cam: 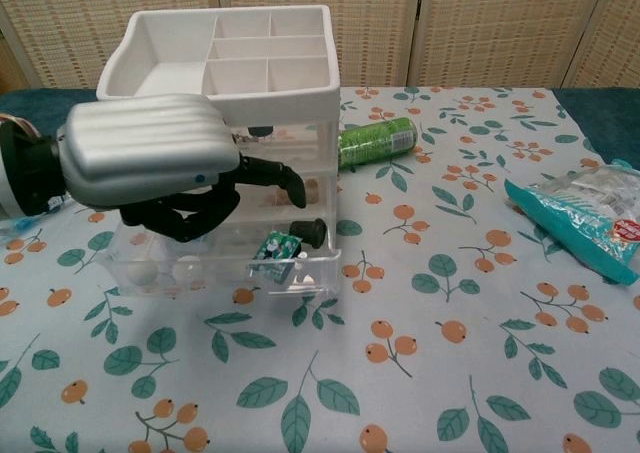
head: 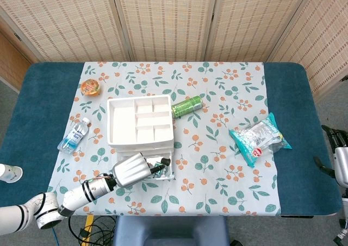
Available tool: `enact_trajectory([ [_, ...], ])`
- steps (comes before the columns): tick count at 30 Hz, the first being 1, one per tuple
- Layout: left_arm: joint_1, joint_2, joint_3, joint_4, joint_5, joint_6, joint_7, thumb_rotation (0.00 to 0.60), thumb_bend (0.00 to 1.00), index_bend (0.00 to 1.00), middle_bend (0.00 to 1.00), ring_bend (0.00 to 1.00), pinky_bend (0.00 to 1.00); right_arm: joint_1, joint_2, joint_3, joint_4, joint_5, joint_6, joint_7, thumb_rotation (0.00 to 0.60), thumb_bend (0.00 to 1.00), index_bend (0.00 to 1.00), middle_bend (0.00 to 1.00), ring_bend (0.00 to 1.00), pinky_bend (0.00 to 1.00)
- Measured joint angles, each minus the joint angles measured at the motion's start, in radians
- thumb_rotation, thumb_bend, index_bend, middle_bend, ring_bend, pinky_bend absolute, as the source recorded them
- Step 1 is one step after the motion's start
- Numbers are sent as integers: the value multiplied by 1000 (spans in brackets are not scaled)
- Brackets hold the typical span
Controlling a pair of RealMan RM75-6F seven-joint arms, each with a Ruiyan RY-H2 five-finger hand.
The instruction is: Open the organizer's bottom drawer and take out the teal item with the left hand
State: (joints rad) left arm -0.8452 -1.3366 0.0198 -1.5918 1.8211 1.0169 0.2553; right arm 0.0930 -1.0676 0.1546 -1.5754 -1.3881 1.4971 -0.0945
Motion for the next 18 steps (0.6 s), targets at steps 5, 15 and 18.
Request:
enact_trajectory([
  [5, -13, 45, -1, -86, -96, -111, 19, 600, 838, 202, 956, 984, 1000, -3, -1, -2, 3, 1, 2, 5, 600, 258, 117, 244, 240, 183],
  [15, -25, 62, -17, -145, -196, -187, 72, 600, 838, 192, 960, 990, 1000, -9, -4, -5, 11, 5, 4, 14, 600, 258, 117, 248, 245, 183],
  [18, -28, 61, -18, -149, -206, -197, 74, 600, 838, 188, 960, 990, 1000, -11, -5, -5, 13, 6, 5, 15, 600, 258, 117, 248, 246, 183],
])
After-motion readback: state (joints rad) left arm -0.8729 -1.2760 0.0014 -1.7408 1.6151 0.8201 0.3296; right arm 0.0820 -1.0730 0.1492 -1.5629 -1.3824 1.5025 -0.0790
